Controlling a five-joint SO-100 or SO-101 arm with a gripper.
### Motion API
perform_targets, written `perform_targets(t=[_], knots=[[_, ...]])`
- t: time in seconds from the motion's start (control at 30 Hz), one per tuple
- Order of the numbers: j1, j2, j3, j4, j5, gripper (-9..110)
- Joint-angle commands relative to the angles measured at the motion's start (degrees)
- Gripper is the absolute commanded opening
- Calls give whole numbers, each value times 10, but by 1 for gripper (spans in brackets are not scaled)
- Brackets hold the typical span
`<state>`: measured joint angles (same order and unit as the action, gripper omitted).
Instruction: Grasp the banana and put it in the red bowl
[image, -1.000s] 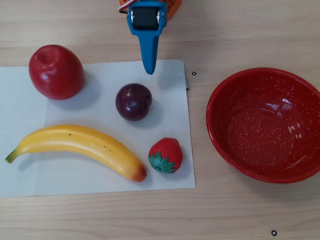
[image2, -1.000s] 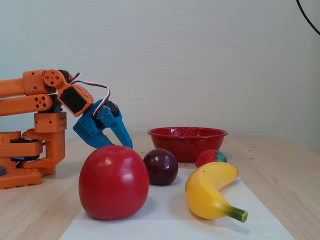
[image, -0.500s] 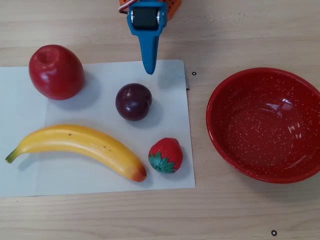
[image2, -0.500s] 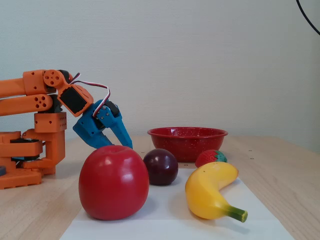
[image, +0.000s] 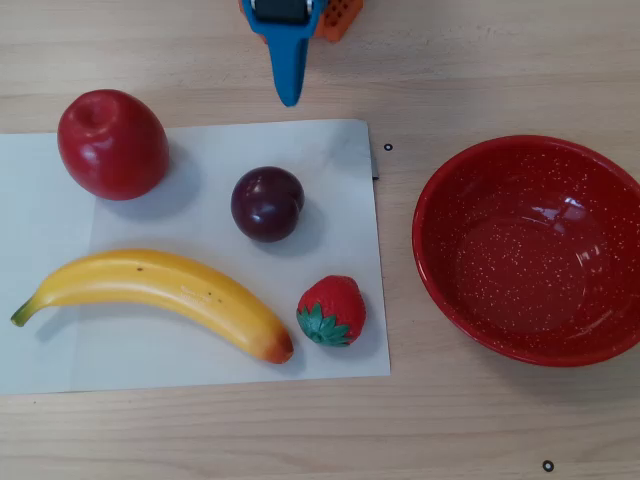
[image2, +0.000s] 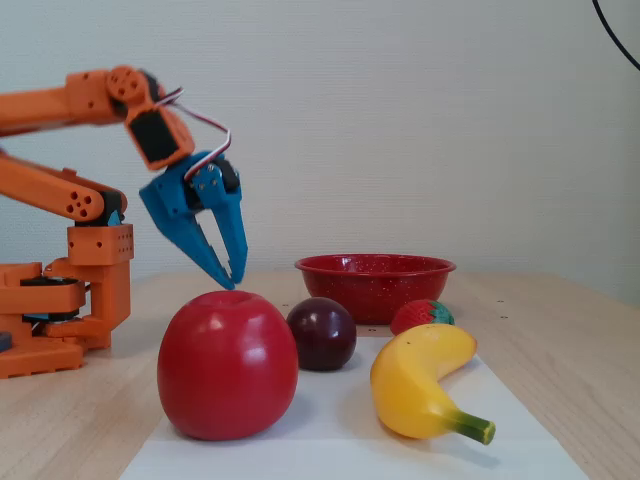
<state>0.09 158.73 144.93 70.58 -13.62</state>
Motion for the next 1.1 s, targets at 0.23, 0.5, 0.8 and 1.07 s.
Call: perform_targets(t=[0.23, 0.5, 0.8, 1.07], knots=[[-57, -200, -330, 137, 33, 0], [-100, -396, -558, 209, 81, 0], [-134, -614, -813, 330, 107, 0], [-158, -766, -975, 342, 117, 0]])
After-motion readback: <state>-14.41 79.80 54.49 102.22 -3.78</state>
